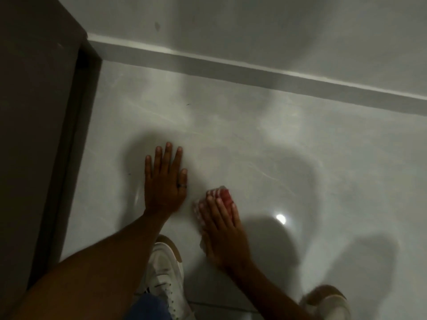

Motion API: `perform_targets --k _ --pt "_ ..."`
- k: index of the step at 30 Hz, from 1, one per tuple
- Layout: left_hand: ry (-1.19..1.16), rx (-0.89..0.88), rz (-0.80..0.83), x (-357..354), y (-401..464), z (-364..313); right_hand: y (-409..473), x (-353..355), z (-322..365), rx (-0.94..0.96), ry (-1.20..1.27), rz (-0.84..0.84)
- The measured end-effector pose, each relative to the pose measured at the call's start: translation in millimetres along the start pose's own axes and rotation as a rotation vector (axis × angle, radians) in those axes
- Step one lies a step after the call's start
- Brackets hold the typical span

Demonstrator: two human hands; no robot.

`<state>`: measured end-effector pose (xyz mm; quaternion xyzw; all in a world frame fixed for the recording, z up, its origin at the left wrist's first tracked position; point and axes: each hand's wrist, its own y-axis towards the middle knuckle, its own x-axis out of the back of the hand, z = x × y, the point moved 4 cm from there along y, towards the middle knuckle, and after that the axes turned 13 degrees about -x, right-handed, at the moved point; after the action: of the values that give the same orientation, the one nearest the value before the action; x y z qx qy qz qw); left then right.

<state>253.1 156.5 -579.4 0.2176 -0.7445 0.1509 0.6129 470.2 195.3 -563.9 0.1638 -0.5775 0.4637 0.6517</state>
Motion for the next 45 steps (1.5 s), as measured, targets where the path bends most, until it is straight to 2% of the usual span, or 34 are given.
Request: perform_targets --k 3,7,11,14,18,22,27,32,35,39,45 --pt "0.000 -0.003 -0.010 -1 0 -1 26 3 -8 0.050 0.002 -0.043" --pt "0.027 -0.004 -0.007 -3 0 1 121 35 0 -0.078 0.040 -0.099" --pt "0.018 -0.009 0.001 -3 1 4 220 68 10 -0.113 0.063 -0.156" --pt "0.018 -0.007 0.016 -5 1 3 257 79 14 -0.185 0.069 -0.158" --pt "0.027 -0.021 -0.010 -6 -1 5 263 83 25 -0.260 0.106 -0.164" --pt "0.012 -0.012 0.002 -4 -1 4 247 84 11 -0.243 0.090 -0.188" --pt "0.008 -0.008 -0.016 -3 -2 2 187 83 -69 -0.352 0.065 -0.346" --pt "0.005 -0.002 -0.012 -4 -3 3 152 105 -175 -0.531 0.000 -0.310" --pt "0.008 -0.007 -0.012 -3 -2 0 144 112 -203 -0.629 0.038 -0.296" --pt "0.010 0.007 0.003 -4 -1 0 170 112 -173 -0.723 0.064 -0.297" --pt "0.038 0.002 0.009 -7 -2 3 251 96 -19 -0.374 0.122 -0.177"
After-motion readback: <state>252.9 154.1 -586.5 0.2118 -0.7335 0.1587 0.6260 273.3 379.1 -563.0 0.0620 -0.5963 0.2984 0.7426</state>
